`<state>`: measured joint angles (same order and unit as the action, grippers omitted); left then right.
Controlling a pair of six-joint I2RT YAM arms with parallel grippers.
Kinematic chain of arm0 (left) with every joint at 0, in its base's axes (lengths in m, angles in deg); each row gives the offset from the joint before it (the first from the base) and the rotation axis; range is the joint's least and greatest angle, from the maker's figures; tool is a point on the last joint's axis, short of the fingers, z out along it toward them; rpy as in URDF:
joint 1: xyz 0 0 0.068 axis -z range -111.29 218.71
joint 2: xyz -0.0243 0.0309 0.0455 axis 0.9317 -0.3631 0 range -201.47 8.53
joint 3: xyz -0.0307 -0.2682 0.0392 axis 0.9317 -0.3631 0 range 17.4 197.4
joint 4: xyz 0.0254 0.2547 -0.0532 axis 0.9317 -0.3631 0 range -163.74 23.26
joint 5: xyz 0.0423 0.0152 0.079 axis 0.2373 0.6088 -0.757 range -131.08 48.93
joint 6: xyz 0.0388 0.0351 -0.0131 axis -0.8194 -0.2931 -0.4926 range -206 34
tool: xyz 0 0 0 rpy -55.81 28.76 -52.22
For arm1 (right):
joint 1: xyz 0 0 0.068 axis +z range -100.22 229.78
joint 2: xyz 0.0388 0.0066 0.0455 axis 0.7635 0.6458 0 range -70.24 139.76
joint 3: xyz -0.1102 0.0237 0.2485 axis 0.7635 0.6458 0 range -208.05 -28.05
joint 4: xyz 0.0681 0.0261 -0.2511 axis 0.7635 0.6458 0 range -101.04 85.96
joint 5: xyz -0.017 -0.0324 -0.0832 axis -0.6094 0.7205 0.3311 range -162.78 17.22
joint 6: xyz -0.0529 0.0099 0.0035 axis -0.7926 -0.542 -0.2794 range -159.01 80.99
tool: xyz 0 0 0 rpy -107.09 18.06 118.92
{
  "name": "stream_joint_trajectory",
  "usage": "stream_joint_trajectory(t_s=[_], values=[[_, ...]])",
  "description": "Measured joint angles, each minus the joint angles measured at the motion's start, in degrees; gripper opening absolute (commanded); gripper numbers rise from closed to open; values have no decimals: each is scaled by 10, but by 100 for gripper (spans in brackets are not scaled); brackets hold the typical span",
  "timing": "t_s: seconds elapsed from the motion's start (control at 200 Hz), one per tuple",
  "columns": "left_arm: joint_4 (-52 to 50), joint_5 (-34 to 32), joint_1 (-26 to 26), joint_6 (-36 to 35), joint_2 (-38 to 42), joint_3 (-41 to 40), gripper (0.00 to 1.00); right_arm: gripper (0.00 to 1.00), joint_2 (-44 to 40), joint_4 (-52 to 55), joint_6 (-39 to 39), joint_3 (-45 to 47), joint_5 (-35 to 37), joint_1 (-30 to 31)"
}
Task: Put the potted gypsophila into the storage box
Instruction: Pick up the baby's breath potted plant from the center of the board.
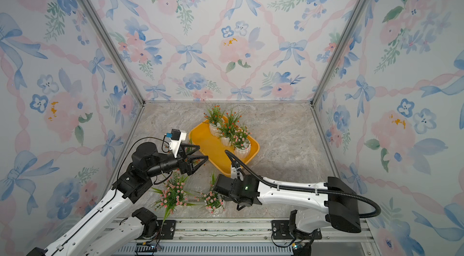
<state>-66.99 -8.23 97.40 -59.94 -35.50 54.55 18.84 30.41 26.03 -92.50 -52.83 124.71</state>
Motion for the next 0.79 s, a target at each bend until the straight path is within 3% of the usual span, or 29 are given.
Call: stream_joint_trajectory(t_s=[0.57,0.795], values=[[-12,-16,0,2,35,-9,98,62,23,-21,-7,-11,-35,25],[-13,-22,0,2,35,-9,98,59,72,-20,-18,-37,-50,25]])
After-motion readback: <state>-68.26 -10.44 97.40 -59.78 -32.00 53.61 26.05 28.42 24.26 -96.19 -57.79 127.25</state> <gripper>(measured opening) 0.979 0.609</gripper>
